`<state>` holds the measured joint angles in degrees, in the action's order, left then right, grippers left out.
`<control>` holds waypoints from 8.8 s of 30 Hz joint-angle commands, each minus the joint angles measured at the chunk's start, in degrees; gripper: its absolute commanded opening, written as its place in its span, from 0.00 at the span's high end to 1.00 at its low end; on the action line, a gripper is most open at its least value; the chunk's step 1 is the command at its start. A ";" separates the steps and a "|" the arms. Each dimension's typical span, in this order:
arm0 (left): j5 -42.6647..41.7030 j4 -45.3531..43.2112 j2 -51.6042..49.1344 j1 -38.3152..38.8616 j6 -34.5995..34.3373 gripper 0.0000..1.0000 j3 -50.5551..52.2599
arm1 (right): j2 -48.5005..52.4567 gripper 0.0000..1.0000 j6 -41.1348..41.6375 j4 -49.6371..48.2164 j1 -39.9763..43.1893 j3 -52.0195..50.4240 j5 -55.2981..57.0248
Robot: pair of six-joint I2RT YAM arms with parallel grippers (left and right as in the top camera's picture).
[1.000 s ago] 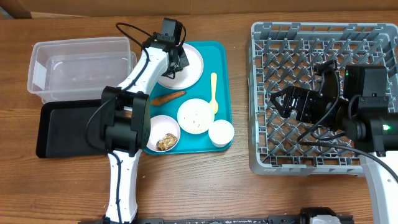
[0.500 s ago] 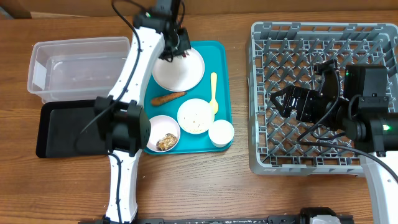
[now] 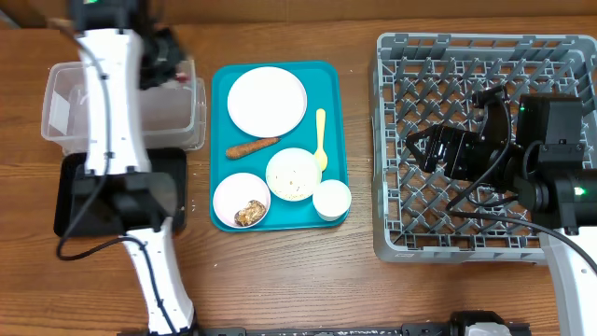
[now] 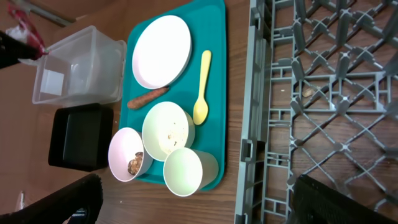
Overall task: Sort waste into correct bins and load items into the dishwasher
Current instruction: 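Carry the wrapper and tissue with left gripper into the clear bin, then move left gripper to the pink bowl and grasp its rim, then carry the pink bowl left and tip its food onto the black tray, then return the pink bowl with left gripper onto the teal tray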
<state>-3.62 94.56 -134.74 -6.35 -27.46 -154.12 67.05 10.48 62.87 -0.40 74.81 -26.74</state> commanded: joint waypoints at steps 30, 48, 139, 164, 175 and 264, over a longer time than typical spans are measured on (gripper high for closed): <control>-9.88 2.25 19.10 4.52 16.13 0.00 2.67 | -0.04 0.00 -0.02 2.89 -0.24 1.66 0.07; 2.12 -9.35 35.34 30.32 15.06 0.02 60.92 | -0.04 0.00 -0.04 1.62 -0.24 1.66 0.07; -48.78 -5.51 43.56 -15.98 50.51 0.96 66.40 | -0.04 0.00 -0.07 3.15 -0.24 1.66 0.11; -70.01 2.34 21.79 -38.25 71.21 0.96 78.97 | -0.04 0.00 -0.09 2.43 -0.24 1.66 0.11; -72.91 2.34 21.84 -38.25 74.10 0.96 78.86 | -0.04 0.00 -0.09 2.40 -0.24 1.66 0.13; 4.20 -31.04 33.81 31.41 15.41 0.28 68.94 | 1.88 0.00 -0.07 2.80 -0.24 1.66 3.76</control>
<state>3.05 65.32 -102.30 25.39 -17.34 -80.40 69.01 10.48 65.80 -0.43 74.85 -23.14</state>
